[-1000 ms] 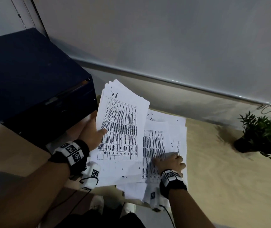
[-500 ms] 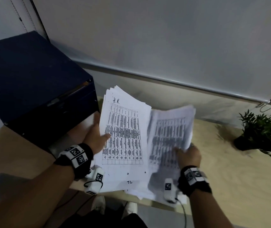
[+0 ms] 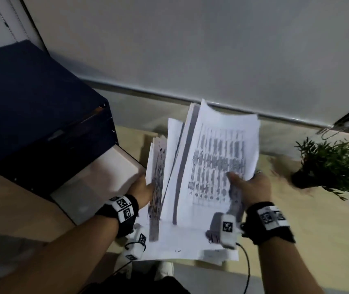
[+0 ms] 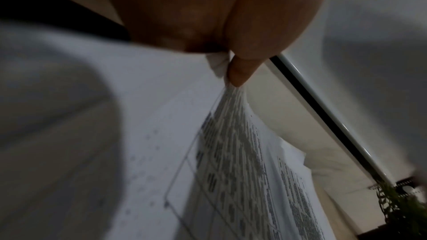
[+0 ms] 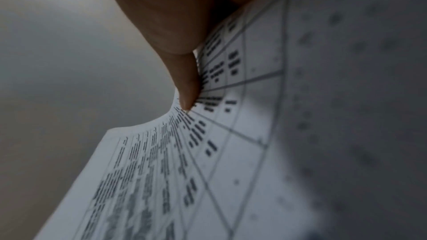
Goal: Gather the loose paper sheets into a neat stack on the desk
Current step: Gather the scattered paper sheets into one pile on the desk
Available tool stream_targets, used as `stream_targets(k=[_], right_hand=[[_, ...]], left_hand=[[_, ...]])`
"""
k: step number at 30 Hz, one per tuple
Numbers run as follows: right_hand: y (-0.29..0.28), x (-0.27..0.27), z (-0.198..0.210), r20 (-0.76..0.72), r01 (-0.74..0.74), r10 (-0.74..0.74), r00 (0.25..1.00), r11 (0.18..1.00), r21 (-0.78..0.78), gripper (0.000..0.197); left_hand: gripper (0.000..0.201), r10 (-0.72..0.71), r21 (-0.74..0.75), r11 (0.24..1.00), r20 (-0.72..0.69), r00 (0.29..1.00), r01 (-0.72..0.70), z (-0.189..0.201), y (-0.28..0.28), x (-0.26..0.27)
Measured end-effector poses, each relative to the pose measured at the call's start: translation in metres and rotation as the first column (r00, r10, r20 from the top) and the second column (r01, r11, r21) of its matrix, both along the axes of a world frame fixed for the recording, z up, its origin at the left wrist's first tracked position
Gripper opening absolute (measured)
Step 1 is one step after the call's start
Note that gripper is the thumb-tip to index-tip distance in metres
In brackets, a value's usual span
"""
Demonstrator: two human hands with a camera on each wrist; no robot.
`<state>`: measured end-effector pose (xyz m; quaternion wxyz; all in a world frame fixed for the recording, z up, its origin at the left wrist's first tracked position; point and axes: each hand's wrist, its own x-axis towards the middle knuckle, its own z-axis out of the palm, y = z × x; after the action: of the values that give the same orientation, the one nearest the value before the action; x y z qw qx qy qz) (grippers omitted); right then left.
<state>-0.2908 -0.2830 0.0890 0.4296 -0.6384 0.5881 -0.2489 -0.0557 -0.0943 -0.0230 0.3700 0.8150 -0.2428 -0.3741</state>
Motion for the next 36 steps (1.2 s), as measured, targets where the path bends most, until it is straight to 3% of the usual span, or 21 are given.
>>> stream_targets(k=[2, 4, 8, 12, 14, 15, 17, 18, 19, 20, 24, 27, 32, 34, 36], right_hand=[[0.013, 0.01, -0.041, -0.068, -0.029, 0.039, 0.997, 0.991, 0.133, 0.043], [0.022, 0.02, -0.078, -0.195, -0.051, 0.101, 0.976, 0.968, 0.246, 0.065], [0.054, 0.04, -0.103, -0.358, -0.139, 0.219, 0.908, 0.961, 0.237, 0.05], [0.062, 0.046, -0.112, -0.375, -0.227, 0.313, 0.873, 0.94, 0.256, 0.041], [0.056, 0.037, -0.115, -0.381, -0.223, 0.293, 0.877, 0.95, 0.217, 0.03], [0.05, 0.03, -0.116, -0.388, -0.232, 0.294, 0.873, 0.952, 0.199, 0.045], [0.042, 0.023, -0.108, -0.201, -0.204, 0.259, 0.945, 0.944, 0.259, 0.091], [0.036, 0.023, -0.099, -0.072, -0.176, 0.205, 0.976, 0.941, 0.291, 0.106], [0.032, 0.024, -0.084, 0.033, -0.17, 0.168, 0.985, 0.935, 0.311, 0.108], [0.03, 0.027, -0.063, 0.121, -0.171, 0.141, 0.983, 0.944, 0.282, 0.099], [0.024, 0.04, 0.019, 0.406, -0.123, 0.124, 0.905, 0.992, -0.03, 0.009], [0.034, 0.042, 0.057, 0.567, -0.129, 0.186, 0.802, 0.982, -0.139, 0.012], [0.054, 0.046, 0.046, 0.527, -0.168, 0.179, 0.831, 0.983, -0.07, 0.019], [0.055, 0.049, 0.042, 0.539, -0.164, 0.154, 0.828, 0.986, -0.03, 0.02], [0.052, 0.051, 0.041, 0.587, -0.132, 0.108, 0.802, 0.991, -0.002, 0.034]], left_hand=[[0.036, 0.045, 0.0, 0.999, -0.022, 0.999, -0.045, 0.004, 0.001, 0.0], [0.04, 0.111, 0.014, 0.994, -0.033, 0.993, -0.111, 0.006, -0.001, 0.0], [0.061, 0.061, 0.044, 0.997, -0.033, 0.998, -0.06, 0.001, -0.004, -0.01], [0.058, 0.034, 0.122, 0.991, 0.083, 0.996, -0.044, -0.001, -0.001, -0.013], [0.061, 0.051, 0.057, 0.997, 0.046, 0.998, -0.053, 0.001, 0.001, -0.007], [0.058, 0.042, -0.02, 0.999, 0.037, 0.998, -0.041, 0.005, 0.003, -0.003], [0.048, 0.035, -0.198, 0.979, -0.026, 0.999, -0.04, 0.025, 0.007, 0.003], [0.047, 0.028, -0.277, 0.96, -0.073, 0.997, -0.047, 0.035, 0.01, 0.006], [0.046, 0.016, -0.332, 0.942, -0.117, 0.993, -0.054, 0.047, 0.012, 0.01], [0.045, 0.002, -0.367, 0.929, -0.15, 0.989, -0.058, 0.061, 0.013, 0.012], [0.04, 0.006, -0.475, 0.878, -0.119, 0.993, -0.062, 0.115, 0.004, 0.018], [0.004, 0.089, -0.543, 0.838, 0.052, 0.995, -0.047, 0.131, -0.004, 0.017], [0.04, 0.019, -0.507, 0.862, -0.005, 1.0, -0.019, 0.103, -0.002, 0.011], [0.041, 0.065, -0.509, 0.858, -0.018, 0.998, -0.065, 0.093, -0.005, 0.006], [0.034, 0.13, -0.523, 0.844, -0.017, 0.991, -0.12, 0.091, -0.009, 0.002]])
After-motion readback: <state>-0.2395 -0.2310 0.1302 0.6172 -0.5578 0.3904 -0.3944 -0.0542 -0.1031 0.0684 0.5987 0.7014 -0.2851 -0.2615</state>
